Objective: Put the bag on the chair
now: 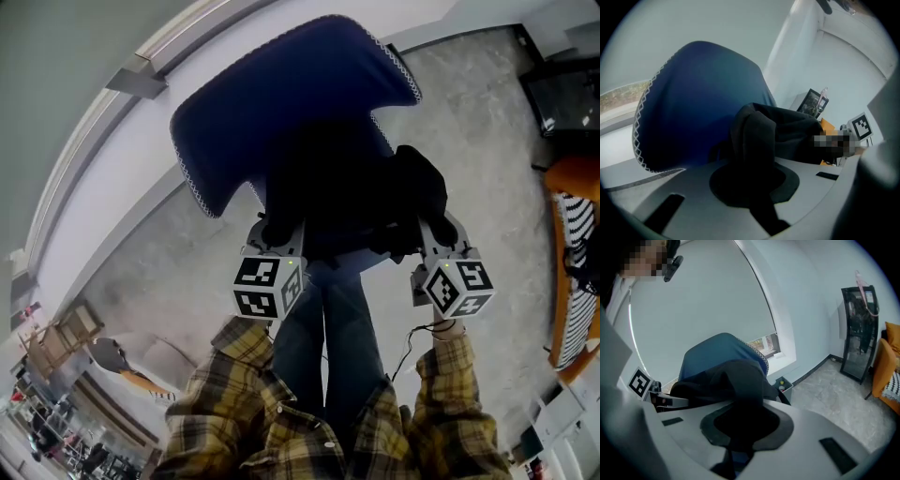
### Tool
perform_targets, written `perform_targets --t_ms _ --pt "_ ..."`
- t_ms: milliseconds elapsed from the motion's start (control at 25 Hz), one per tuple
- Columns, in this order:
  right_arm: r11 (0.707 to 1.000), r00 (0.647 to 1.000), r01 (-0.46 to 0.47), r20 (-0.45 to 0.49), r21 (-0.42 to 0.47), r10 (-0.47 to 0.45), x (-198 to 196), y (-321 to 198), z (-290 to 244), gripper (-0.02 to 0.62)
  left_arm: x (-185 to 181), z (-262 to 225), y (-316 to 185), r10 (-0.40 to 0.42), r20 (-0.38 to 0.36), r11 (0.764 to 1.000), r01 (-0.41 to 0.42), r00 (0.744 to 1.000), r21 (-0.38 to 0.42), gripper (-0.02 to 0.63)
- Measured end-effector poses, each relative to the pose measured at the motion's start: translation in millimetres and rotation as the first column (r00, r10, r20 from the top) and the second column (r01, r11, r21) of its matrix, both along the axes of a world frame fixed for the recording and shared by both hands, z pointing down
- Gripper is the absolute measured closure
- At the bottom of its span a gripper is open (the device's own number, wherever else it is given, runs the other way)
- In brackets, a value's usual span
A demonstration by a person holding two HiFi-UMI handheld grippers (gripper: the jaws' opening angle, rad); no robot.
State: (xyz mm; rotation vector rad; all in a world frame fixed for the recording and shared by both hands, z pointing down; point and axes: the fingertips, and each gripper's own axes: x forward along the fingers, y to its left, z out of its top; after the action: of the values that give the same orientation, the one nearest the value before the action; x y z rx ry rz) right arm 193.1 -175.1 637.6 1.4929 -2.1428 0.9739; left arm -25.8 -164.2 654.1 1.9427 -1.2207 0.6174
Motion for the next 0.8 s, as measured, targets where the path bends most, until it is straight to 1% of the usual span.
perform_targets --t_ms 160,360,520,800 --pt "1.000 1.000 -0.004 -0.008 -0.031 0.004 2 3 23 0.532 1 23 4 -0.026 0.015 0.999 0.026 1.000 -0.036 0.568" --pt "0.998 0.999 0.006 -0.046 -0.057 -0.008 -4 10 49 0.532 -3 48 7 -0.055 0.036 0.996 0.057 0.998 -0.066 0.568" --pt "0.999 0.998 0.028 -0.057 -0.033 -0.030 -8 11 55 0.531 -7 58 9 -0.091 0.038 0.994 0.093 0.995 -0.062 0.568" --pt "0.996 0.984 0.076 -0.156 -0.042 -0.082 -11 14 75 0.525 -9 82 14 -0.087 0.066 0.992 0.093 0.994 -0.091 0.568"
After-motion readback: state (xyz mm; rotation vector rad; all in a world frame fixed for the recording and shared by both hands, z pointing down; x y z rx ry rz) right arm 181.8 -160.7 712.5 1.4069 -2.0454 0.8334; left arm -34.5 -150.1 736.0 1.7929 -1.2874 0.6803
